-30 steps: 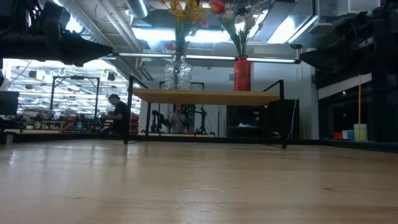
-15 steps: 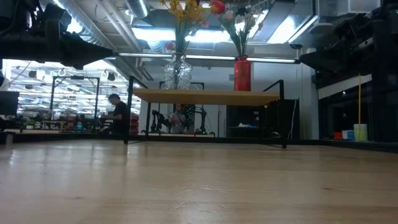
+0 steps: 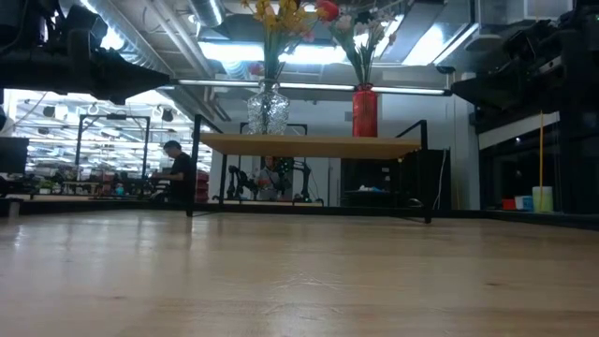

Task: Pick and place flowers into a vace then onto a shelf
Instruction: Return to Home Position

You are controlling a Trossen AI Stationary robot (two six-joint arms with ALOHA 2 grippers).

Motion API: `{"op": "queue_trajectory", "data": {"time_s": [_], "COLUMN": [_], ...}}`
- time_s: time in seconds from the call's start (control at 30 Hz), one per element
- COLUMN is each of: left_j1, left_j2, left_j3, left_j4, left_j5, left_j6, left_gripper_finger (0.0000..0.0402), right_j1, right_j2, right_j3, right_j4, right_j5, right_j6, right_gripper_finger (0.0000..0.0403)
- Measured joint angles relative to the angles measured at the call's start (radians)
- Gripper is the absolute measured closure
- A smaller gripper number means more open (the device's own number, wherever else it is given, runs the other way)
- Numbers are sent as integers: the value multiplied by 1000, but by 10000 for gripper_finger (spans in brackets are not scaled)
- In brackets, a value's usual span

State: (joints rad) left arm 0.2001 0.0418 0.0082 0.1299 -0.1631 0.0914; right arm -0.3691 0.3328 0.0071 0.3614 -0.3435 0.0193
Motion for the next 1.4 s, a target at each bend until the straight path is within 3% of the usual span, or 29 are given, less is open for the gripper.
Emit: {"op": "queue_trajectory", "data": {"time_s": [0.17,0.3,0.43,0.73,0.83,1.4], "left_j1": [0,0,0,0,0,0], "left_j2": [0,0,0,0,0,0], "left_j3": [0,0,0,0,0,0], "left_j4": [0,0,0,0,0,0], "left_j5": [0,0,0,0,0,0], "left_j6": [0,0,0,0,0,0], "left_gripper_finger": [395,396,393,397,394,396], "right_j1": [98,248,312,441,448,444], "right_j2": [-30,-114,-199,-332,-323,-308], "right_j3": [0,0,0,0,0,0], "right_j4": [-11,-100,-186,-308,-341,-337], "right_j5": [26,32,45,252,333,334], "right_j6": [5,-23,-1,95,138,106], "right_gripper_finger": [382,382,382,381,381,382]}}
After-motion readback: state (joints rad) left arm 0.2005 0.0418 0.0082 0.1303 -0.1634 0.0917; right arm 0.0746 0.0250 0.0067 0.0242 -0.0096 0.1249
